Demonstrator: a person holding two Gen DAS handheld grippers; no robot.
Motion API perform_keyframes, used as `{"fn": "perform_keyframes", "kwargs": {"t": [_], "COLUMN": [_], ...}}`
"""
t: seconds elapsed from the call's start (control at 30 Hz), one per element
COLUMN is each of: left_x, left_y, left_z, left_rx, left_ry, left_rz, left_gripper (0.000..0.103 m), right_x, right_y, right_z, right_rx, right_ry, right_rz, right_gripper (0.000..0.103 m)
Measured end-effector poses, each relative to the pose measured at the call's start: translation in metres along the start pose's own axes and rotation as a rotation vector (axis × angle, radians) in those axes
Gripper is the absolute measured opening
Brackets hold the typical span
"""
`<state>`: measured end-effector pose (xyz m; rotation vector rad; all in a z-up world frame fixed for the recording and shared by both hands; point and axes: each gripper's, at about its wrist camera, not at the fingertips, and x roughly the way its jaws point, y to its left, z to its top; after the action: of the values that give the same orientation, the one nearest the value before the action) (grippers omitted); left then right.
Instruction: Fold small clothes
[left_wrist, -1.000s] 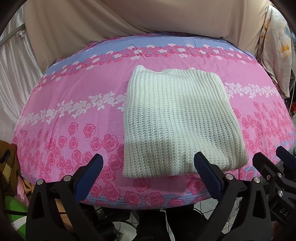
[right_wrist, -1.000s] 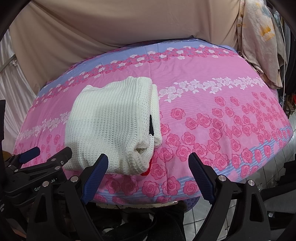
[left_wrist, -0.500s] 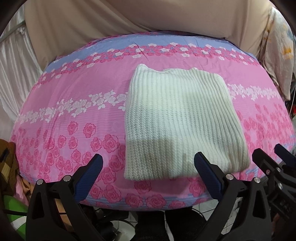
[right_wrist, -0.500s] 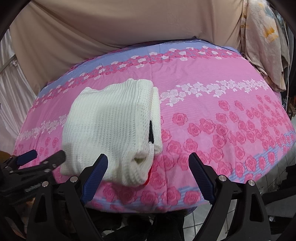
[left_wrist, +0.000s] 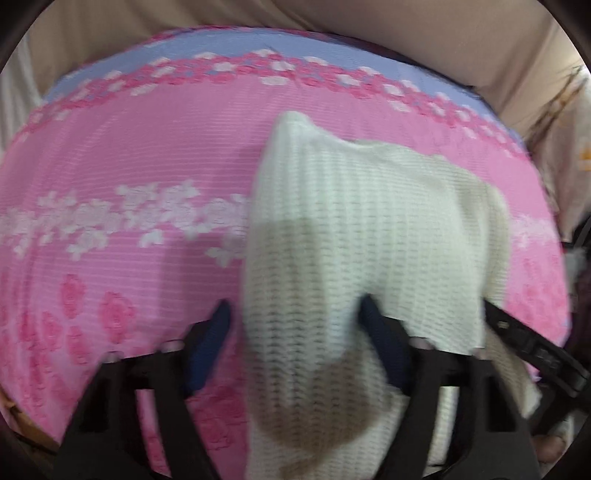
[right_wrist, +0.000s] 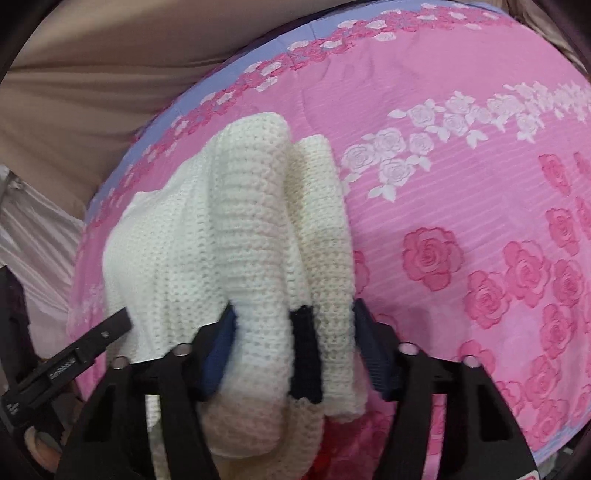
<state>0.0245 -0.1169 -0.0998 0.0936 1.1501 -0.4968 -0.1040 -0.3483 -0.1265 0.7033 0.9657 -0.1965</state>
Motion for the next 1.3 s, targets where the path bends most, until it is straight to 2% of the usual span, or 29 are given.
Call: {"fn": "perform_keyframes", "kwargs": {"t": [0.03, 0.13, 0.27, 0.43, 0.47, 0.5, 0.53, 0.6, 0.63, 0.67, 0.73, 0.77, 0.8, 0.83, 0.87, 0.9, 0.93, 0.97, 1.0, 1.03, 1.1, 1.2, 1.27, 1.3], "left_x": [-0.001, -0.011, -0.032, -0.076, -0.085, -0.098, -0.106, -0.127, -0.131, -0.134, -0.131, -0.126, -0.122, -0.115, -0.111, -0.108, -0.105, -0.1, -0.093, -0.088, -0.069, -0.041, -0.022, -0.011], "left_y": [-0.003, -0.01, 0.003, 0.037, 0.047, 0.059, 0.068, 0.094, 0.107, 0.119, 0.146, 0.159, 0.168, 0.181, 0.188, 0.195, 0.202, 0.208, 0.209, 0.206, 0.191, 0.163, 0.151, 0.146], "left_z": [0.0, 0.0, 0.007, 0.027, 0.032, 0.037, 0.042, 0.053, 0.058, 0.06, 0.059, 0.055, 0.048, 0.037, 0.027, 0.017, 0.005, -0.002, -0.006, -0.008, -0.004, 0.006, 0.009, 0.009], "left_rx": [0.014, 0.069, 0.028, 0.003, -0.004, -0.011, -0.008, -0.02, -0.03, -0.037, -0.059, -0.081, -0.103, -0.14, -0.17, -0.204, -0.259, -0.307, -0.347, -0.365, -0.357, -0.311, -0.298, -0.296], "left_ry": [-0.001, -0.022, -0.04, -0.111, -0.132, -0.163, -0.191, -0.231, -0.234, -0.243, -0.231, -0.203, -0.177, -0.134, -0.116, -0.112, -0.112, -0.104, -0.091, -0.085, -0.053, -0.003, 0.048, 0.079], "left_rz": [0.003, 0.013, -0.023, 0.004, 0.013, 0.036, 0.053, 0.093, 0.113, 0.14, 0.212, 0.217, 0.207, 0.178, 0.152, 0.117, 0.058, -0.004, -0.056, -0.083, -0.13, -0.174, -0.203, -0.243], "left_gripper": [0.052, 0.039, 0.035, 0.033, 0.032, 0.027, 0.01, 0.011, 0.011, 0.011, 0.011, 0.012, 0.017, 0.03, 0.038, 0.053, 0.063, 0.065, 0.069, 0.072, 0.077, 0.082, 0.083, 0.083], "right_x": [-0.003, -0.017, -0.043, -0.056, -0.054, -0.053, -0.05, -0.042, -0.031, -0.022, 0.007, 0.025, 0.036, 0.039, 0.036, 0.031, 0.019, 0.009, 0.004, -0.002, 0.001, 0.033, 0.06, 0.072], "right_y": [0.007, 0.028, 0.062, 0.124, 0.136, 0.147, 0.162, 0.186, 0.201, 0.212, 0.229, 0.231, 0.226, 0.218, 0.21, 0.204, 0.198, 0.194, 0.191, 0.19, 0.193, 0.185, 0.161, 0.145], "right_z": [-0.001, -0.003, 0.002, 0.006, 0.009, 0.011, 0.012, 0.013, 0.013, 0.01, 0.001, -0.006, -0.012, -0.017, -0.021, -0.025, -0.029, -0.031, -0.031, -0.029, -0.024, -0.019, -0.018, -0.018], "right_rx": [-0.028, -0.075, -0.116, -0.213, -0.228, -0.242, -0.262, -0.308, -0.335, -0.352, -0.39, -0.416, -0.416, -0.398, -0.375, -0.362, -0.359, -0.36, -0.358, -0.36, -0.385, -0.379, -0.264, -0.167], "right_ry": [-0.011, -0.045, -0.112, -0.153, -0.156, -0.158, -0.16, -0.156, -0.142, -0.13, -0.083, -0.04, -0.014, -0.002, -0.005, -0.018, -0.047, -0.076, -0.096, -0.123, -0.142, -0.032, 0.081, 0.13], "right_rz": [-0.018, -0.039, 0.004, 0.081, 0.098, 0.116, 0.137, 0.165, 0.183, 0.194, 0.167, 0.111, 0.054, 0.021, -0.01, -0.044, -0.095, -0.129, -0.152, -0.185, -0.207, -0.216, -0.105, -0.021], "right_gripper": [0.039, 0.03, 0.028, 0.027, 0.027, 0.027, 0.026, 0.024, 0.012, 0.007, 0.007, 0.007, 0.009, 0.017, 0.018, 0.025, 0.041, 0.052, 0.072, 0.084, 0.087, 0.087, 0.087, 0.089]}}
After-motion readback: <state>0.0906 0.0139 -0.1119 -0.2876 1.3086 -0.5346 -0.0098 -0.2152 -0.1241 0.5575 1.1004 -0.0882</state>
